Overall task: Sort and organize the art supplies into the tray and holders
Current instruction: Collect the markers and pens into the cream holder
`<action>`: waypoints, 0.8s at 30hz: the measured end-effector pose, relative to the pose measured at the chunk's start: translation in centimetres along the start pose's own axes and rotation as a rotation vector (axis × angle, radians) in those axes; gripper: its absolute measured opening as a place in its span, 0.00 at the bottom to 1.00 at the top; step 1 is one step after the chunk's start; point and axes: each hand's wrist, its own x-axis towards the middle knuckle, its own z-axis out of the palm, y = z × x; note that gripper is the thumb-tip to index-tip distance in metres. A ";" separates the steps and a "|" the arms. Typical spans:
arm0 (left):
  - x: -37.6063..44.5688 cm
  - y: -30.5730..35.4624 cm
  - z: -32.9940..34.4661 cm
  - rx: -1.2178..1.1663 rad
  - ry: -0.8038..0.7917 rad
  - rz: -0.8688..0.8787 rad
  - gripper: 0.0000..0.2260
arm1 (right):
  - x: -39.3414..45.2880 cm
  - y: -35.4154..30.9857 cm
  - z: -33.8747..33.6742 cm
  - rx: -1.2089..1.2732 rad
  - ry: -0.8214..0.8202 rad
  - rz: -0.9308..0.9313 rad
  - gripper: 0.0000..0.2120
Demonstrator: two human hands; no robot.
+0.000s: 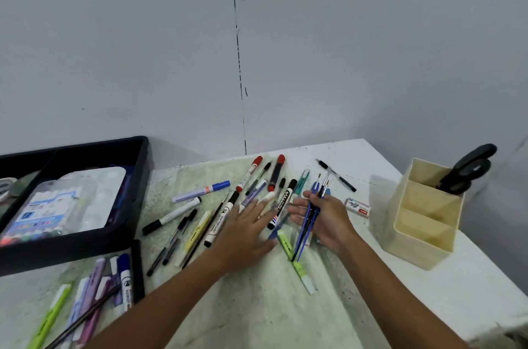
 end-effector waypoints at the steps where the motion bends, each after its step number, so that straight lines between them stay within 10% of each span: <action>1: 0.1 0.2 0.2 0.024 -0.021 0.011 0.36 | -0.4 0.2 -0.1 0.016 -0.024 0.017 0.10; 17: -0.6 -3.5 0.7 0.029 -0.064 -0.124 0.45 | -0.7 -0.1 -0.6 0.065 0.087 -0.059 0.10; 24: -1.6 -3.0 0.6 -0.058 0.178 0.019 0.25 | 0.1 -3.3 -1.8 0.015 0.128 -0.187 0.08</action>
